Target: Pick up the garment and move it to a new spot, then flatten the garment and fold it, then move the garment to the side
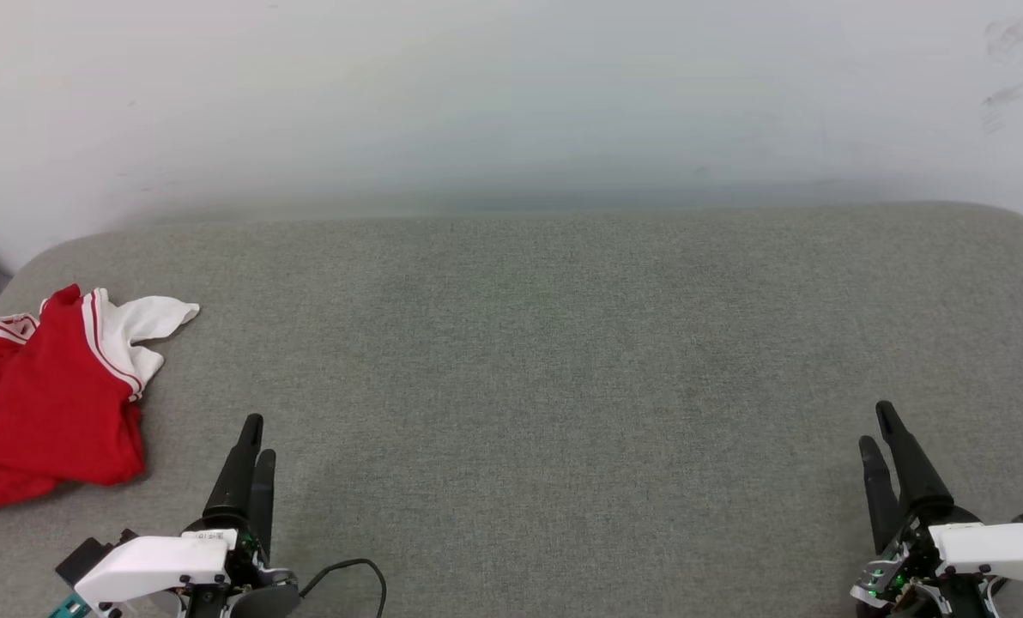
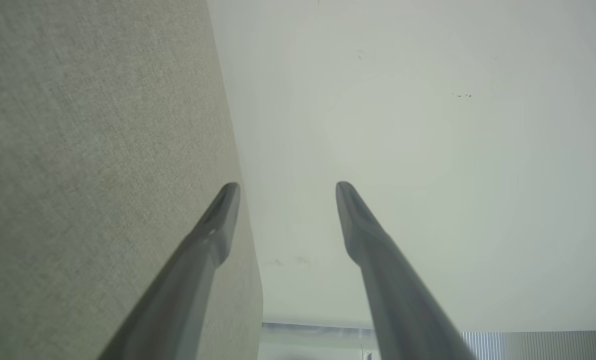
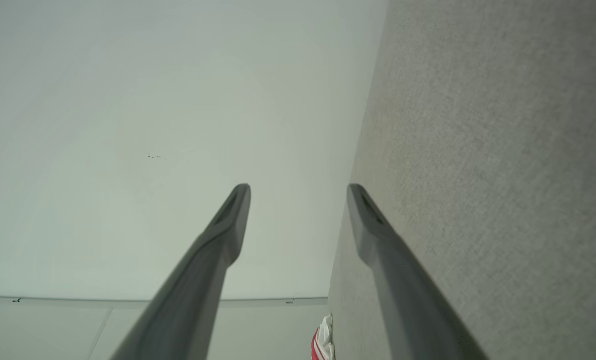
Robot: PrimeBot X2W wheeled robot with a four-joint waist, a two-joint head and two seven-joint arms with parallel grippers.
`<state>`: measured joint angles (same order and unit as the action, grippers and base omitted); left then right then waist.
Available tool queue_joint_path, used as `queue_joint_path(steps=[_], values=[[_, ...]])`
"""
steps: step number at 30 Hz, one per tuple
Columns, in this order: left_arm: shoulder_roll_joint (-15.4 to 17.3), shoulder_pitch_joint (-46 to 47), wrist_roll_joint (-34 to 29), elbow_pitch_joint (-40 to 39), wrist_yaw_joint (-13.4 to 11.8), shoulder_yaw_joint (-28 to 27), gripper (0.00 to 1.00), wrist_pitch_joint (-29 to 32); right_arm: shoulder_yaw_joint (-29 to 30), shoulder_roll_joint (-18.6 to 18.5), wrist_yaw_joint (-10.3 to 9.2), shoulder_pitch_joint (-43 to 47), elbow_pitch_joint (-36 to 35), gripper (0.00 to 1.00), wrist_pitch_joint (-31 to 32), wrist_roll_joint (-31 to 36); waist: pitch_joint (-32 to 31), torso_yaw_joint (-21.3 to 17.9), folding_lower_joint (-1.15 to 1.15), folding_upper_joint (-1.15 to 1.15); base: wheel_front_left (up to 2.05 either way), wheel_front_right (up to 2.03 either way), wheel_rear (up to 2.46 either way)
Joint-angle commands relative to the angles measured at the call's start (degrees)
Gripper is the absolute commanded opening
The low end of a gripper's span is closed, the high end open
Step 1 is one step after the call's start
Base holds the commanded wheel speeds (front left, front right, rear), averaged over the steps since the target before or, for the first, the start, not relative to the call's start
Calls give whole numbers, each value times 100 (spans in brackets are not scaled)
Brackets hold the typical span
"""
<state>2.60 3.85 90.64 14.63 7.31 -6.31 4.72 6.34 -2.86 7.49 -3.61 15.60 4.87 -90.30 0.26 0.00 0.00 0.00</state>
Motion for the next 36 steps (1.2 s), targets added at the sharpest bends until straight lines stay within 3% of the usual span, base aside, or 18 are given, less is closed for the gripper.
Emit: queue_joint_path(steps=[1,23,36], values=[[17,76,-192,-163,-12,-55,100,-65,17,-3,0,-96,-164,100,-74,194,4,1,0,0,0,0,0],[46,9,-3266,-933,-849,330,100,-615,-213,-4,0,32,-1184,100,-624,3374,83,32,0,0,0,0,0],[169,-17,-4419,-1038,-1166,659,100,-882,-328,-4,0,112,-1126,100,-897,4568,128,47,0,0,0,0,0]])
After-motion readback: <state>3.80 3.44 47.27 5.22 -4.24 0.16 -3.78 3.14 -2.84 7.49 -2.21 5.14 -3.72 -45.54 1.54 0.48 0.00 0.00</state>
